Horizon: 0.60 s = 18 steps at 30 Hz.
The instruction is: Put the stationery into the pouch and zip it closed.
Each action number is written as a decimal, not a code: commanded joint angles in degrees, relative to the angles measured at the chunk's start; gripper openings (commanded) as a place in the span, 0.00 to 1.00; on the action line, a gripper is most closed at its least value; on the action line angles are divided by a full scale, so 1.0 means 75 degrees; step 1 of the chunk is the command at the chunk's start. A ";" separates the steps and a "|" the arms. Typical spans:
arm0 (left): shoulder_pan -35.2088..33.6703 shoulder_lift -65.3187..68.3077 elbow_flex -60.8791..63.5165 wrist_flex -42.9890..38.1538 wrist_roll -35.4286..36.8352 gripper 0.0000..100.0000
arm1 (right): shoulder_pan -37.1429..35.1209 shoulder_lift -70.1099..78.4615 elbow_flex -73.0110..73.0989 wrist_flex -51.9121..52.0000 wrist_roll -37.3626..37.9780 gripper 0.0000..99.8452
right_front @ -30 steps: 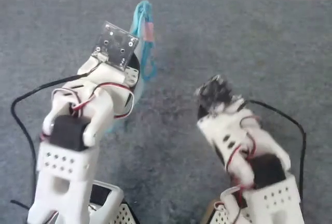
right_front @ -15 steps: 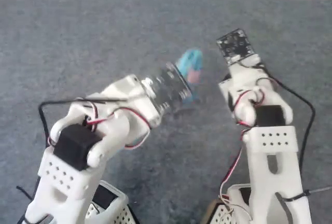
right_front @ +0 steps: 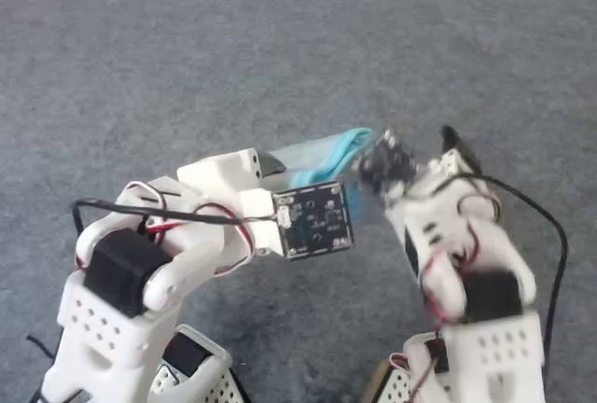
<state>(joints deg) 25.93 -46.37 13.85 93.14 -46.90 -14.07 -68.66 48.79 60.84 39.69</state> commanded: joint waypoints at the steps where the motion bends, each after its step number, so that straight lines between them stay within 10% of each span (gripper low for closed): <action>1: 0.0047 -0.0082 -0.0662 0.0199 -0.0176 0.01 | -0.0463 -0.0967 -0.0059 0.0404 0.0164 0.27; 18: 0.0105 -0.0082 -0.0662 0.0961 -0.1383 0.01 | -0.0651 0.0064 -0.0023 -0.0803 0.0082 0.27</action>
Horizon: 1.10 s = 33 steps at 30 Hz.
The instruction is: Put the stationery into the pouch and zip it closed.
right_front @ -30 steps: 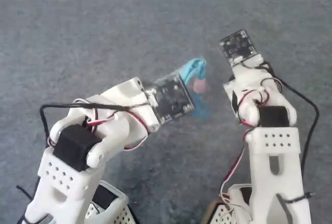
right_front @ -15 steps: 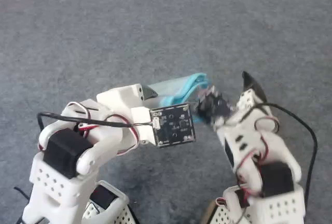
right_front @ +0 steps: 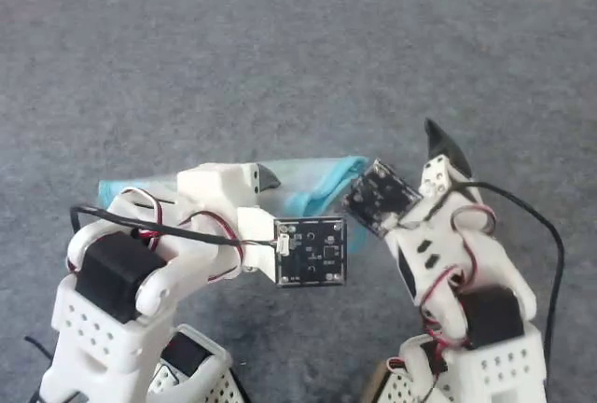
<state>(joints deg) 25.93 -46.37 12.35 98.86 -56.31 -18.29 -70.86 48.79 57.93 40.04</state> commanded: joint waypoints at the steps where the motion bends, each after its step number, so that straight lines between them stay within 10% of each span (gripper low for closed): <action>1: 0.0105 -0.0082 -0.0463 0.0199 -0.0129 0.01 | -0.0088 0.0498 -0.0023 -0.0498 -0.0023 0.27; 16: 0.0059 -0.0082 -0.0463 0.0152 -0.0281 0.01 | -0.1026 0.1002 0.0176 -0.1108 -0.0586 0.40; 33: 0.0047 -0.0082 -0.0440 -0.0047 -0.0281 0.01 | -0.2221 -0.1717 -0.0023 0.1694 -0.0914 0.40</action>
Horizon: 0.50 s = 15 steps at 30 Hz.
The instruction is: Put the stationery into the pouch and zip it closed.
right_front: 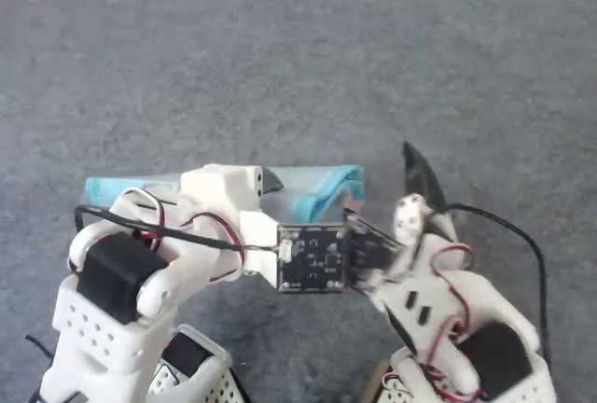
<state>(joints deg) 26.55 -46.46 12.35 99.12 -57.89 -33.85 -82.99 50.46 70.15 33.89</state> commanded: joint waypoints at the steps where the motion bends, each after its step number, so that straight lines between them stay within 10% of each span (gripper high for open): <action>1: -0.0035 -0.0070 -0.0440 -0.0070 -0.0070 0.01 | -0.0217 -0.0064 -0.0246 0.0029 -0.0164 0.40; 15: -0.0023 -0.0070 -0.0416 -0.0059 -0.0070 0.01 | -0.0240 0.2327 -0.0246 -0.2245 -0.1500 0.40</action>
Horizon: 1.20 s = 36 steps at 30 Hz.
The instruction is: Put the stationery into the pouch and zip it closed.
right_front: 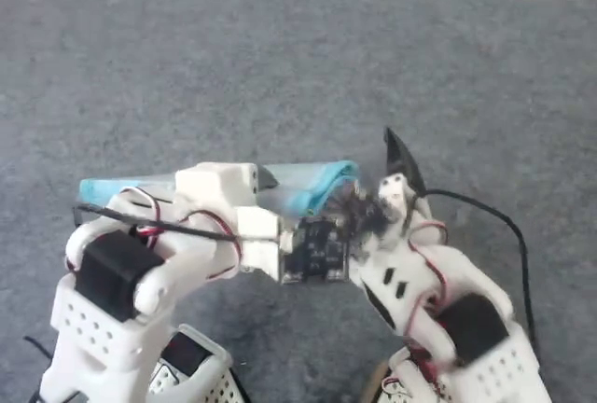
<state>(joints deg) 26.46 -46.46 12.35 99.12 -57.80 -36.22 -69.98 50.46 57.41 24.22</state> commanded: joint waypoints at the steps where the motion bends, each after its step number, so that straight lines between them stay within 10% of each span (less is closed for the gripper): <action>1: -0.0012 -0.0070 -0.0416 -0.0059 -0.0082 0.01 | 0.0076 0.0744 -0.0258 -0.0662 -0.0199 0.40; 12: 0.0035 -0.0070 -0.0428 -0.0094 -0.0082 0.01 | 0.0568 0.0639 -0.0246 -0.0873 -0.0211 0.00; 24: 0.0012 0.0000 -0.0369 -0.0152 0.0059 0.01 | 0.1307 -0.0322 -0.0551 -0.0299 -0.0129 0.01; 36: -0.1090 -0.0070 0.2210 -0.3786 0.4278 0.22 | 0.1143 -0.0240 -0.1946 0.1870 0.1207 0.01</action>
<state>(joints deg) 21.63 -47.25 25.54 79.34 -34.07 -27.08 -70.42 41.23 69.19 29.76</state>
